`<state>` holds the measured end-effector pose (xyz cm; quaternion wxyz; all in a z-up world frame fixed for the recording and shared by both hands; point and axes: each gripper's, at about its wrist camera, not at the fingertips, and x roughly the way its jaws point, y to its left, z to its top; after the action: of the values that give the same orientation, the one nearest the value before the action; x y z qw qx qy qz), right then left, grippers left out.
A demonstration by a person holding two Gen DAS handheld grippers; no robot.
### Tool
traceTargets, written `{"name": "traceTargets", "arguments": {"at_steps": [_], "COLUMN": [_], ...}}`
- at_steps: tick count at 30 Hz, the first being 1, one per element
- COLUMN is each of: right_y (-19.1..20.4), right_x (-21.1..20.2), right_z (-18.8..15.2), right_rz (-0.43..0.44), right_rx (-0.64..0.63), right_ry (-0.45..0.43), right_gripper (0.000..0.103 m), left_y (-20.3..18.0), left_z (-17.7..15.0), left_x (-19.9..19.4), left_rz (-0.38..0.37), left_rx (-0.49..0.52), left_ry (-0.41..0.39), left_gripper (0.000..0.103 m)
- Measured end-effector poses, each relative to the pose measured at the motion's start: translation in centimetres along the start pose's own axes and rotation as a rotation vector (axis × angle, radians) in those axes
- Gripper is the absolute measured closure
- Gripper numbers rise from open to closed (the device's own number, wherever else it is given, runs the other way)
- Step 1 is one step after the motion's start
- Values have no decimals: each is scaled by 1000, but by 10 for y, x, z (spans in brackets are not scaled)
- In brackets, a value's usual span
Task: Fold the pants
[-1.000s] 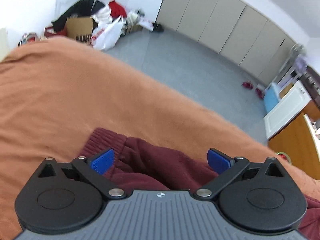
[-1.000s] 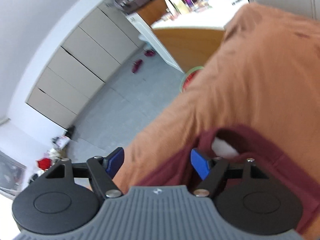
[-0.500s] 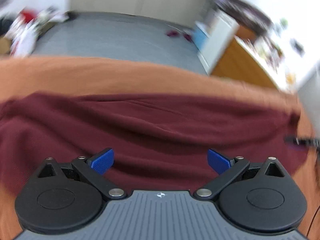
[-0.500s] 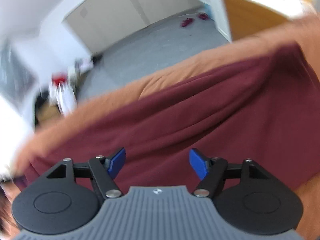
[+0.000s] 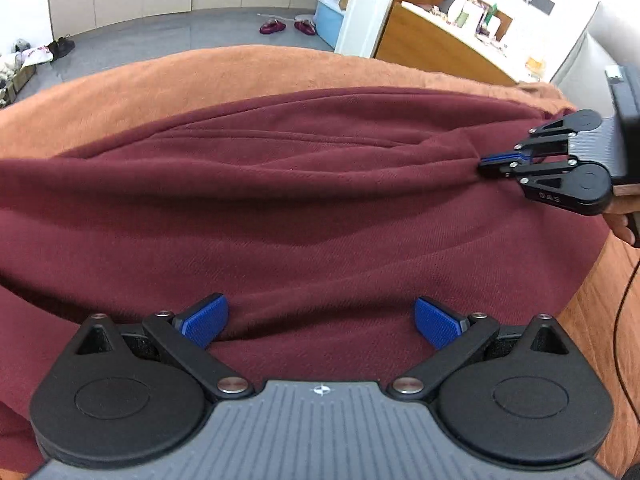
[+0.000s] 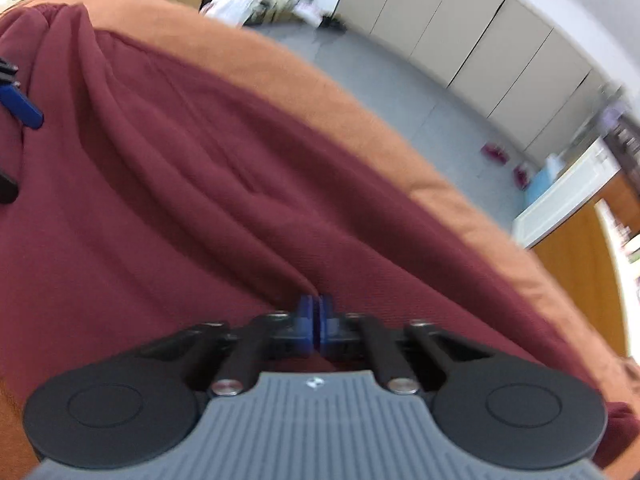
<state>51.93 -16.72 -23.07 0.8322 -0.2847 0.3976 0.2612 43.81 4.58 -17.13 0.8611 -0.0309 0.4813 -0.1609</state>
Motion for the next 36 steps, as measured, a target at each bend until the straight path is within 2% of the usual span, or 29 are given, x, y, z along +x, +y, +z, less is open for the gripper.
{"name": "traceTargets", "arguments": {"at_steps": [2,6,7,10,12,15,17,20,24,26,27,28,29,30,32,33,34,36], "right_y": [-5,-32,-36,-38,-38,-51,-58,-53,-42,-45,-50,-55,-62,-68,-79,-84,-89,-95], "right_x": [0,-27,-29,-22,-10,13,27,56,65,55,45,28,8,-14,-54,-75,-97,-133], "right_z": [2,6,12,27,35,46,45,39,32,32,32,29,24,18,1,-10,-25,-55], "right_rz": [0,-40,-38,-56,-77,-86,-78,-100,-158,-165,-170,-175,-184,-186,-182,-190,-189,-168], "right_rx": [-1,120,131,118,109,193,248,251,279,300,323,353,378,397,434,468,507,576], "right_ry": [-23,-145,-152,-136,-136,-135,-115,-89,-125,-135,-143,-161,-196,-228,-250,-258,-264,-259], "right_gripper": [103,103,103,103,103,103,103,103,101,85,58,44,43,43,38,30,25,25], "left_y": [-1,11,11,17,21,32,34,40,40,44,48,52,57,64,81,92,100,116], "left_z": [1,0,1,-1,2,7,13,14,19,18,17,15,13,6,-8,-16,-22,-38], "left_x": [-6,-31,-32,-36,-27,-13,0,11,11,-7,-21,-36,-51,-73,-108,-126,-141,-165], "left_rz": [-17,-74,-84,-89,-61,-53,-57,-63,-36,-52,-72,-92,-110,-136,-164,-158,-143,-56], "left_rx": [-13,-50,-58,-45,-29,-81,-116,-151,-203,-268,-301,-316,-319,-346,-418,-464,-485,-516], "left_ry": [-21,-75,-81,-78,-80,-75,-77,-88,-115,-146,-169,-191,-233,-321,-439,-444,-434,-420], "left_gripper": [0,0,0,0,0,0,0,0,0,0,0,0,0,0,0,0,0,0]}}
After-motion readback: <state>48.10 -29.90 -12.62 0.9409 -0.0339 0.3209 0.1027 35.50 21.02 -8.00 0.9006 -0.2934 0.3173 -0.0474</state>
